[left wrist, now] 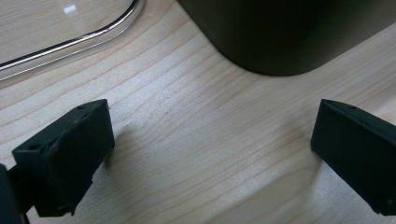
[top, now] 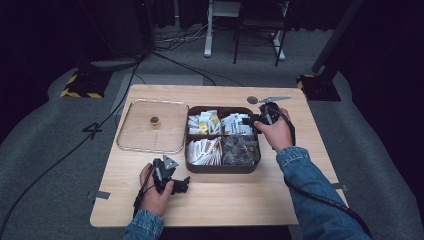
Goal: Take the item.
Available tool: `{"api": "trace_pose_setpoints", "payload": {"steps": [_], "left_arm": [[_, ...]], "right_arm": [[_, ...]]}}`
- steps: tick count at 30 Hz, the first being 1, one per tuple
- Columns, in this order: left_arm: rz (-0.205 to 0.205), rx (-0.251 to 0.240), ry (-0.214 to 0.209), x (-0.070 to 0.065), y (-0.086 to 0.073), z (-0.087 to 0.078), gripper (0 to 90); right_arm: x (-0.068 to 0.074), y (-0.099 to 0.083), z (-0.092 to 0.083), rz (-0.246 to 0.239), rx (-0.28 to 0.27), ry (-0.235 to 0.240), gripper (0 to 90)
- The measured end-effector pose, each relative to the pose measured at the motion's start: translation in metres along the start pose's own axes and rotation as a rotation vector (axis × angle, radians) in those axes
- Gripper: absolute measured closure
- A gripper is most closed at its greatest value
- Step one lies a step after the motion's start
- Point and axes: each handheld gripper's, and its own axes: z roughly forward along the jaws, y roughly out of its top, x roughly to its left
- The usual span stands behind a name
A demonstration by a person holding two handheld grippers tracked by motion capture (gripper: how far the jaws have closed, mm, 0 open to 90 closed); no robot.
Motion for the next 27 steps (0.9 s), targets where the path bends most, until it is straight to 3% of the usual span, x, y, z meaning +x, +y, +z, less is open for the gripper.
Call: {"api": "trace_pose_setpoints", "payload": {"steps": [17,27], "left_arm": [[0.003,0.000,-0.001,0.000,0.000,0.000,0.0],[0.004,0.001,-0.001,0.000,0.000,0.000,0.0]], "right_arm": [[0.016,-0.007,0.037,0.012,0.099,0.014,62.4],[0.028,-0.001,0.040,0.005,0.080,0.039,64.2]]}}
